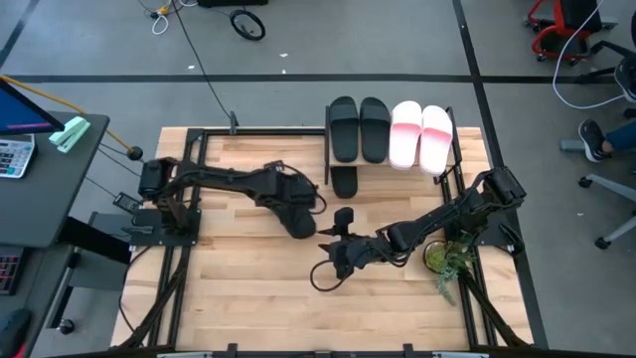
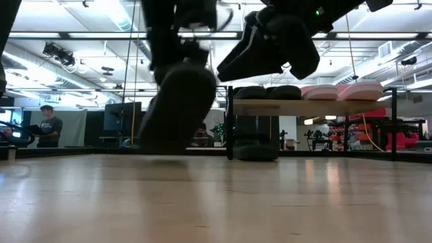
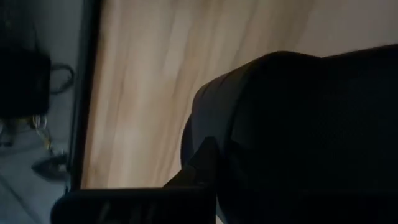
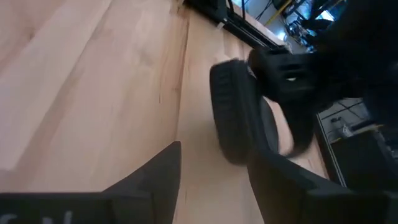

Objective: Pick and place slides into the shelf
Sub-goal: Put the black slide under the shelf

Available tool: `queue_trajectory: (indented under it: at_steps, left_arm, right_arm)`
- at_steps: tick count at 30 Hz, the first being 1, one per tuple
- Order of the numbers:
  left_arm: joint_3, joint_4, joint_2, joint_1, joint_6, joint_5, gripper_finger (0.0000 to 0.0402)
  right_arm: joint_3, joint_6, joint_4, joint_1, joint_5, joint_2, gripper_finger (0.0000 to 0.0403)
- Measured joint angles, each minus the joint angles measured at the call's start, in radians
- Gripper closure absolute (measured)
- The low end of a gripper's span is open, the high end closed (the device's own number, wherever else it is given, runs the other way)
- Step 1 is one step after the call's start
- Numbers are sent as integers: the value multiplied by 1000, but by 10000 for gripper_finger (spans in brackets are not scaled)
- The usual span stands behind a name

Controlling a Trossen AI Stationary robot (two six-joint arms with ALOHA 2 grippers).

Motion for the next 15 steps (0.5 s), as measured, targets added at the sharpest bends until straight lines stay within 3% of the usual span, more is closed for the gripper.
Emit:
queue_trajectory:
  at_steps: [7,15]
  left_arm:
    - [103,-4,4,-78,-72,-131,387]
    - [100,-4,5,-103,-188,-152,387]
  right_arm:
    - [0,-88,48,1,-4,0,189]
    - [0,-192,75,6,59,0,189]
